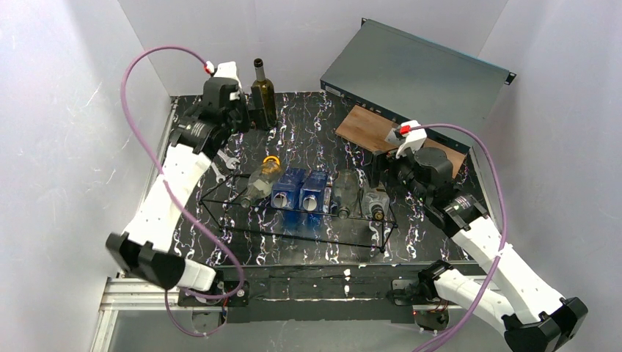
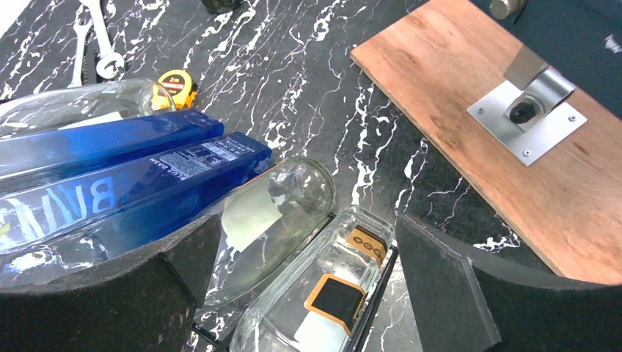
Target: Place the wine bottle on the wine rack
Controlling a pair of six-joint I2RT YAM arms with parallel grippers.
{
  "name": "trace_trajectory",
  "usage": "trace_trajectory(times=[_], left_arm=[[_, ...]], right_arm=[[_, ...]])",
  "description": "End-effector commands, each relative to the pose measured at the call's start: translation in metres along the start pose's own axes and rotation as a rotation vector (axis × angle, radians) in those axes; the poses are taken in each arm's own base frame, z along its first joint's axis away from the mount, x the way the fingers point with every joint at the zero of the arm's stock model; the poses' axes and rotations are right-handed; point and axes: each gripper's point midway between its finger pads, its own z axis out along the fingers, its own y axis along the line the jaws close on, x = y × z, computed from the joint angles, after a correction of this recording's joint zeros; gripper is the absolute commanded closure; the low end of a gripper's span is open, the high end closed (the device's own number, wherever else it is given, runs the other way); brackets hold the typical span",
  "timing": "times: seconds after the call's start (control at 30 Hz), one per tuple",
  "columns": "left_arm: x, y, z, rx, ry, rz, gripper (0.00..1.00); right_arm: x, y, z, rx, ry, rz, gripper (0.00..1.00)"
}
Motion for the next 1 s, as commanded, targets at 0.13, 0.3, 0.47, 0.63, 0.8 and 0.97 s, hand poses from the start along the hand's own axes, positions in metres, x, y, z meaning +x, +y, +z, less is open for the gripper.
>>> trace_trajectory(times=[0.13, 0.3, 0.47, 0.63, 0.8, 0.97], left_arm=[[-0.090, 0.001, 0.067, -0.086, -0.254, 0.002, 0.02], [-0.110, -0.002, 0.114, -0.109, -0.281, 0.013, 0.02], [-0.124, -0.010, 0.163, -0.124, -0.304, 0.054, 0.02], [-0.136, -0.006, 0.195, -0.183, -0.352, 0.102, 0.02], [-0.138, -0.003, 0.221, -0.211, -0.371, 0.130, 0.02], [-0.134, -0.003, 0.240, -0.195, -0.378, 0.127, 0.14]], right_arm=[[-0.021, -0.009, -0.003, 0.045, -0.080, -0.061, 0.02], [-0.025, -0.011, 0.000, 0.054, -0.084, -0.072, 0.02], [-0.029, -0.013, 0.004, 0.066, -0.086, -0.119, 0.02], [-0.028, -0.023, 0.008, 0.119, -0.067, -0.152, 0.01], [-0.023, -0.030, 0.014, 0.148, -0.035, -0.191, 0.01], [-0.018, -0.033, 0.022, 0.162, -0.003, -0.216, 0.02]])
